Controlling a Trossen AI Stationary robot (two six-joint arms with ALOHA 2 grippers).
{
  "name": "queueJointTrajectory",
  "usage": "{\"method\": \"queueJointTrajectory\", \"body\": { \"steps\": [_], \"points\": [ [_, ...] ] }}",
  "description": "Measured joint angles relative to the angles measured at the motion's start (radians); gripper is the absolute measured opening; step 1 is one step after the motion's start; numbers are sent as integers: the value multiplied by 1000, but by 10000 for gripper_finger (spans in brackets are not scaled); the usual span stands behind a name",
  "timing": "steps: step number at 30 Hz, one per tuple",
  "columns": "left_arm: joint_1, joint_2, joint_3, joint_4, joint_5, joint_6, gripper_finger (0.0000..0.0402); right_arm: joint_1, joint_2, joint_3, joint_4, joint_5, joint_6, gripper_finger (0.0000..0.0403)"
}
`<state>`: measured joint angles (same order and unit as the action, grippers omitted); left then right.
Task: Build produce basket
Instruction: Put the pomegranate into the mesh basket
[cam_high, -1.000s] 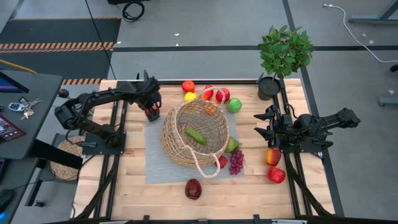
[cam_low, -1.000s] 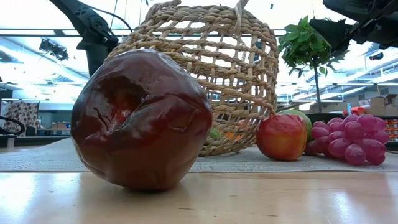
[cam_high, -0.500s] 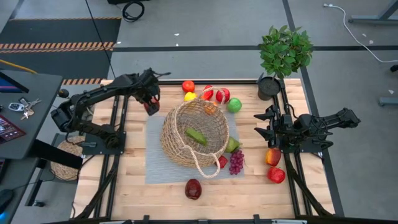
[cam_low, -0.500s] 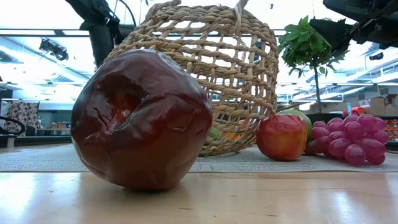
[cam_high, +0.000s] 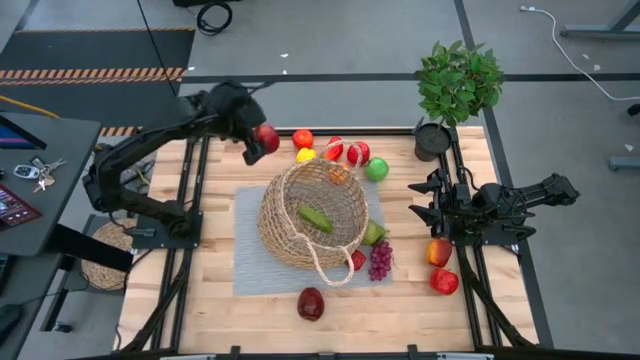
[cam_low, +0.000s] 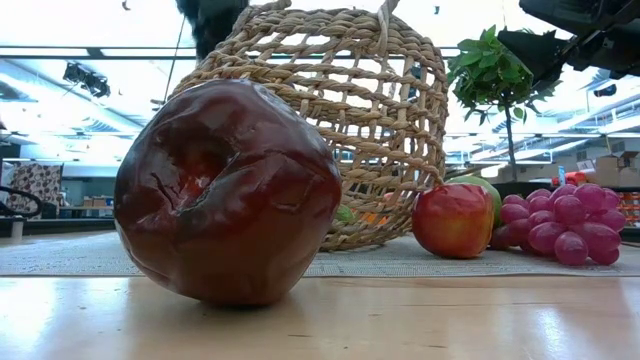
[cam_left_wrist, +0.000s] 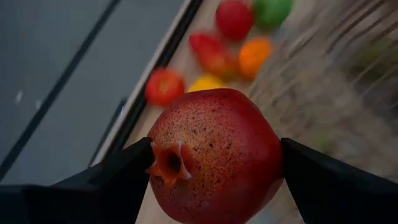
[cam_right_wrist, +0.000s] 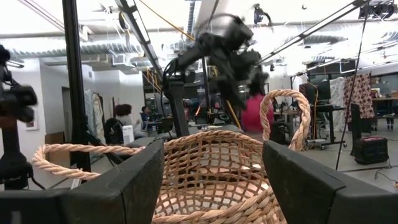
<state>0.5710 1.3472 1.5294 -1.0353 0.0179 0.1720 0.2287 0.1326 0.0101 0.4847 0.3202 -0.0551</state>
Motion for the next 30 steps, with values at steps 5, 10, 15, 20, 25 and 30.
{"method": "queueJointTrajectory", "body": {
  "steps": [5, 10, 15, 20, 25, 30],
  "points": [
    [-78, -1, 149, -33, 5, -42, 332, 0, 0, 0, 0, 0, 0, 275],
    [-178, -1, 236, -42, 6, -89, 332, 0, 0, 0, 0, 0, 0, 275],
    [-267, -2, 266, -23, 7, -110, 332, 0, 0, 0, 0, 0, 0, 275],
    [-321, -1, 266, 20, 7, -129, 332, 0, 0, 0, 0, 0, 0, 275],
    [-354, 16, 266, 52, 5, -136, 332, 0, 0, 0, 0, 0, 0, 275],
    [-393, 63, 268, 94, 3, -122, 332, 0, 0, 0, 0, 0, 0, 275]
  ]
}}
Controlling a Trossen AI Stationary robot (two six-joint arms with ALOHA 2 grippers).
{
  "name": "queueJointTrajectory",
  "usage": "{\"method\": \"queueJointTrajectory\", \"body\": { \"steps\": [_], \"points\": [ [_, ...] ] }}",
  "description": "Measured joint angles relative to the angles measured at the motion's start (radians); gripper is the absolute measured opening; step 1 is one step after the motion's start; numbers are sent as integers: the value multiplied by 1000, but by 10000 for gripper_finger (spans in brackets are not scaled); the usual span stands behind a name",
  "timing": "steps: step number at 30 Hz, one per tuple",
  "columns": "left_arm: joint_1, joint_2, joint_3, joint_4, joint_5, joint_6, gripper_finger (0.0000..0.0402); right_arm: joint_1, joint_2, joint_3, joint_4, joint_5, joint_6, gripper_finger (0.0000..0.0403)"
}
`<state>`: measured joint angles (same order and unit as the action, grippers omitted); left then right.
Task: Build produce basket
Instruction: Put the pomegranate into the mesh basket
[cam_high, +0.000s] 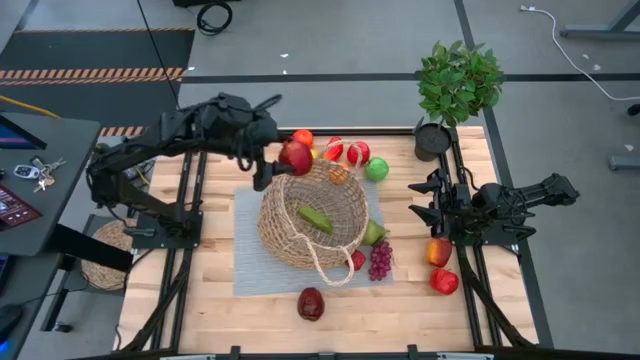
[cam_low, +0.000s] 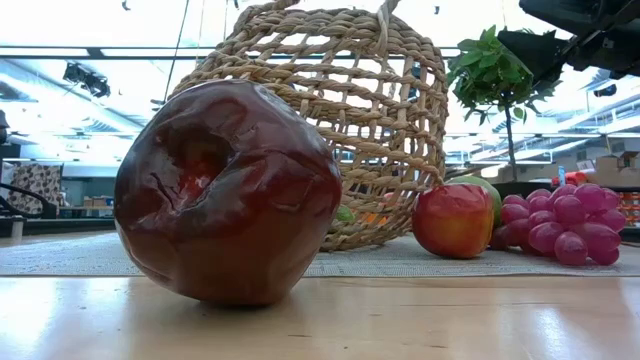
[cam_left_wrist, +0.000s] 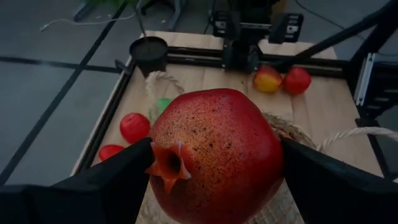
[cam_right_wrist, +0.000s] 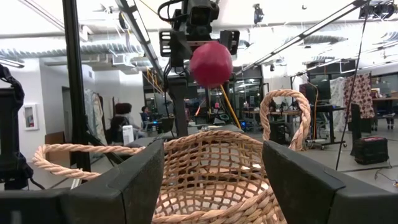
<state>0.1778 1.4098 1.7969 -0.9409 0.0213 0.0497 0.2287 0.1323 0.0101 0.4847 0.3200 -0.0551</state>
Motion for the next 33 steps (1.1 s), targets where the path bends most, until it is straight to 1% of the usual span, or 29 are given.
{"method": "queueJointTrajectory", "body": {
  "steps": [4, 8, 15, 18, 21, 25, 33],
  "points": [
    [-45, 53, 0, 11, -39, 134, 332, 0, 0, 0, 0, 0, 0, 275],
    [-84, 102, -1, 13, -65, 372, 332, 0, 0, 0, 0, 0, 0, 275],
    [-126, 162, -1, 17, -96, 741, 332, 0, 0, 0, 0, 0, 0, 275],
    [-145, 174, -2, 19, -132, 920, 332, 0, 0, 0, 0, 0, 0, 275],
    [-163, 176, -2, 24, -190, 1095, 332, 0, 0, 0, 0, 0, 0, 275],
    [-182, 176, -2, 54, -247, 1297, 332, 0, 0, 0, 0, 0, 0, 275],
    [-200, 174, -2, 81, -265, 1653, 332, 0, 0, 0, 0, 0, 0, 275]
  ]
}}
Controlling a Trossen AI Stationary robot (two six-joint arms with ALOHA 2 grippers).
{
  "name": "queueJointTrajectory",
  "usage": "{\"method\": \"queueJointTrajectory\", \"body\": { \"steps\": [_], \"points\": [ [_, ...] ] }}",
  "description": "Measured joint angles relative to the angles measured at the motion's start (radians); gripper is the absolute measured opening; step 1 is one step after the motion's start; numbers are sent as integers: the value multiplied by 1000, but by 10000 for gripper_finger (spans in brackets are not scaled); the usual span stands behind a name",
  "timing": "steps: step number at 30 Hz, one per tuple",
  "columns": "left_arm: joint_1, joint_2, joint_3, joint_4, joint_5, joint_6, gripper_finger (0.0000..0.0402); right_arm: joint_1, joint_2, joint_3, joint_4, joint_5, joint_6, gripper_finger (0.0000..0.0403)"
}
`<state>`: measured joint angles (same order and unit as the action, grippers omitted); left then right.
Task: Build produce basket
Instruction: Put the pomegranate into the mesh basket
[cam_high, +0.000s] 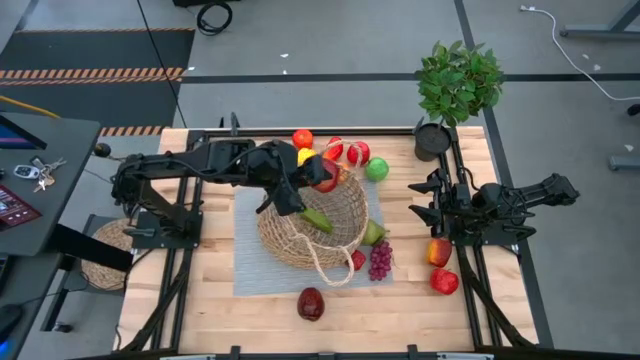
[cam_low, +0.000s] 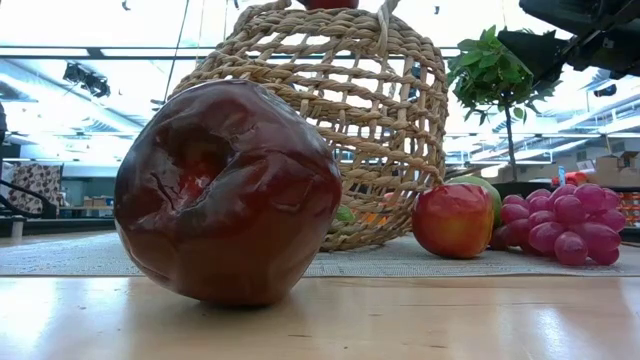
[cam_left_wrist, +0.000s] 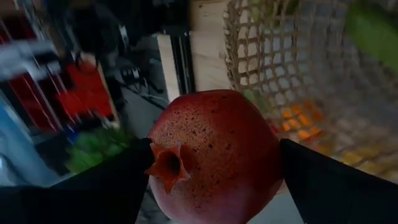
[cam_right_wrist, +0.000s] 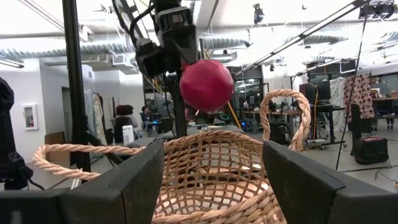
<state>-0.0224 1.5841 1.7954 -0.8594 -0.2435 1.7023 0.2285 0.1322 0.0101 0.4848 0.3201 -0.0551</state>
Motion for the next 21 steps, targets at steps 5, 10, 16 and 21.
{"method": "queueJointTrajectory", "body": {
  "steps": [5, 10, 16, 21],
  "points": [
    [0, 0, 0, 0, 0, 184, 332, 0, 0, 0, 0, 0, 0, 275],
    [0, 0, 0, 3, 1, 316, 332, 0, 0, 0, 0, 0, 0, 275],
    [0, 0, 0, 3, 2, 411, 332, 0, 0, 0, 0, 0, 0, 275],
    [6, 0, 0, 3, 2, 387, 332, 0, 0, 0, 0, 0, 0, 275]
  ]
}}
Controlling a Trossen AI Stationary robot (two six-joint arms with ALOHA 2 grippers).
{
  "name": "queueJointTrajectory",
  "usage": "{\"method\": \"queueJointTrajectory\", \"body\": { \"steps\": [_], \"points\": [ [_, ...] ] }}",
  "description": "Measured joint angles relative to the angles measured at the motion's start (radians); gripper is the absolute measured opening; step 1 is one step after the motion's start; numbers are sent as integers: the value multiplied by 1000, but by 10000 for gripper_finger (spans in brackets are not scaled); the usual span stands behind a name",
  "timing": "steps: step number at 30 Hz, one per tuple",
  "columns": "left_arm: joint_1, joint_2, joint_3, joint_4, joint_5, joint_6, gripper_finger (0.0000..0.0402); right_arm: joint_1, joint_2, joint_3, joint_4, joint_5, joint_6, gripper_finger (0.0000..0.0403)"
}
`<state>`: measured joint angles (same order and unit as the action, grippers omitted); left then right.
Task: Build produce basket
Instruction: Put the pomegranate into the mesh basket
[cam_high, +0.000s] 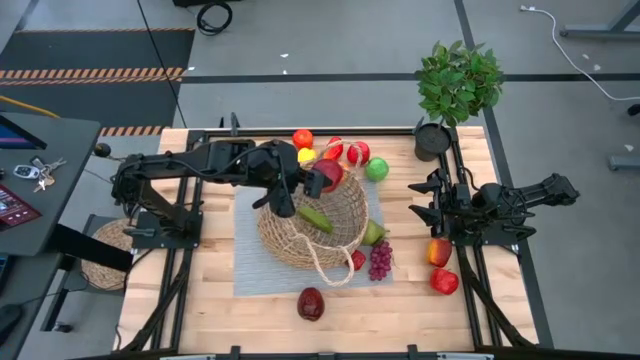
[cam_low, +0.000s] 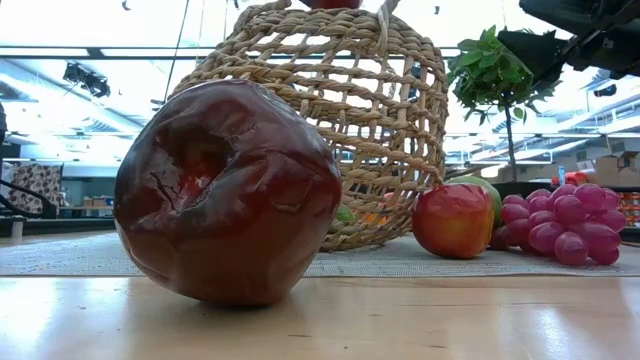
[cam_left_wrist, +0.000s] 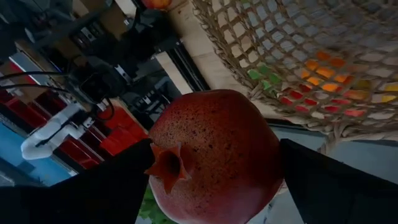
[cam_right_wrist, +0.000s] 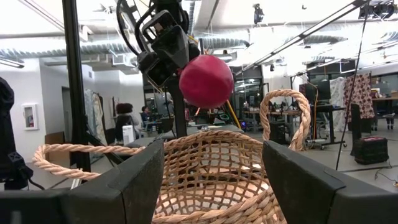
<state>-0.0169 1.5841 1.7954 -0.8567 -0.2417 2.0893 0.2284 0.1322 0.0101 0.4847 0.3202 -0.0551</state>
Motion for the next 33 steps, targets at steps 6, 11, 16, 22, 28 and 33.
{"method": "queueJointTrajectory", "body": {
  "steps": [6, 11, 16, 22, 28, 33],
  "points": [
    [20, 0, 0, 0, 2, -278, 332, 0, 0, 0, 0, 0, 0, 275],
    [39, 0, 0, 0, 2, -668, 332, 0, 0, 0, 0, 0, 0, 275],
    [45, 0, 0, 0, 2, -1049, 332, 0, 0, 0, 0, 0, 0, 275],
    [40, 0, 0, 0, 3, -1460, 332, 0, 0, 0, 0, 0, 0, 275],
    [41, 0, 0, 0, 4, -1885, 332, 0, 0, 0, 0, 0, 0, 275],
    [41, 0, 0, 0, 4, -2237, 332, 0, 0, 0, 0, 0, 0, 275]
  ]
}}
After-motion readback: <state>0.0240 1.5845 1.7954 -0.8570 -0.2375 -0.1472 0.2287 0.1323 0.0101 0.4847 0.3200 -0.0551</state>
